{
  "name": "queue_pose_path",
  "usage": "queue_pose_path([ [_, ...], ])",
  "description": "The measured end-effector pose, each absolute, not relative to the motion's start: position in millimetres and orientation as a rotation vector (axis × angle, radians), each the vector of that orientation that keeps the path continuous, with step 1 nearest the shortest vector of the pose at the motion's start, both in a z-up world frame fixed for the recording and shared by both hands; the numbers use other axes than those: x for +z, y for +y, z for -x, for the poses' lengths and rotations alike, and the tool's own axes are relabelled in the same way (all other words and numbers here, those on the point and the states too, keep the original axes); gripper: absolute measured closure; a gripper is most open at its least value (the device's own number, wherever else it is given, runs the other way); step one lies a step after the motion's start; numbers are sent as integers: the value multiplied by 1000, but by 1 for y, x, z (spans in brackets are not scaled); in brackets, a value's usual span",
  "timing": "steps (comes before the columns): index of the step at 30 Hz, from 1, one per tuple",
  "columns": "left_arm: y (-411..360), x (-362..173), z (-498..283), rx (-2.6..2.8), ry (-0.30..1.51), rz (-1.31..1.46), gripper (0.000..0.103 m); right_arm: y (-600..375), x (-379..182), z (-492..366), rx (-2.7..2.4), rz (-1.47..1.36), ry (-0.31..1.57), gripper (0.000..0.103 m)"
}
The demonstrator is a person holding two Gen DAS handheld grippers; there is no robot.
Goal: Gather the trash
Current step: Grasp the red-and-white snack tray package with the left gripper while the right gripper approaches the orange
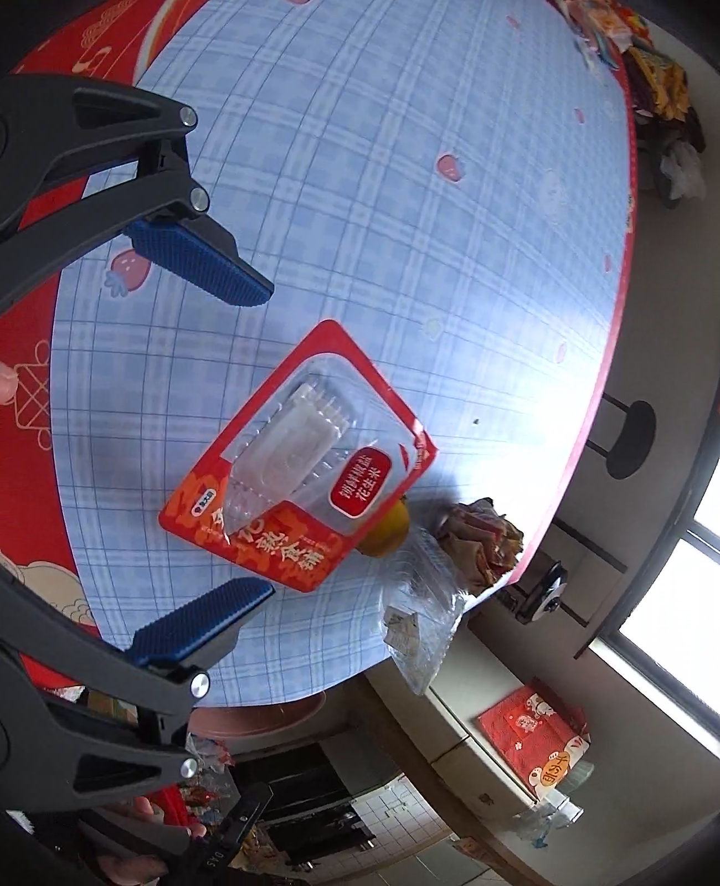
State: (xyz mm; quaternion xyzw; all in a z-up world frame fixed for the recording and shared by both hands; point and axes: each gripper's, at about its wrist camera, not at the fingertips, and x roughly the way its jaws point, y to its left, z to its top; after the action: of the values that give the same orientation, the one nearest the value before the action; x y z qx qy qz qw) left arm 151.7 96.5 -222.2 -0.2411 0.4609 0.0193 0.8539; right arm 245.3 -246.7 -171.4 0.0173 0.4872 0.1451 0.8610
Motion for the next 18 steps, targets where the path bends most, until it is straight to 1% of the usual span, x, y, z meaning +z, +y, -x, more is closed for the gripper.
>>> queue_pose_path([
  [1, 98, -228, -154, 39, 977, 519, 10, -240, -173, -246, 308, -21, 1032, 5],
  [2, 100, -234, -156, 31, 986, 535, 18, -234, -174, -247, 310, -5, 1037, 5],
  [4, 104, -245, -162, 25, 1012, 572, 30, -224, -174, -248, 306, 20, 1038, 5],
  [10, 116, -266, -177, 25, 1043, 655, 35, -212, -177, -256, 286, 48, 1061, 5],
  [18, 115, -281, -191, -14, 1069, 679, 37, -207, -185, -267, 281, -4, 1101, 5],
])
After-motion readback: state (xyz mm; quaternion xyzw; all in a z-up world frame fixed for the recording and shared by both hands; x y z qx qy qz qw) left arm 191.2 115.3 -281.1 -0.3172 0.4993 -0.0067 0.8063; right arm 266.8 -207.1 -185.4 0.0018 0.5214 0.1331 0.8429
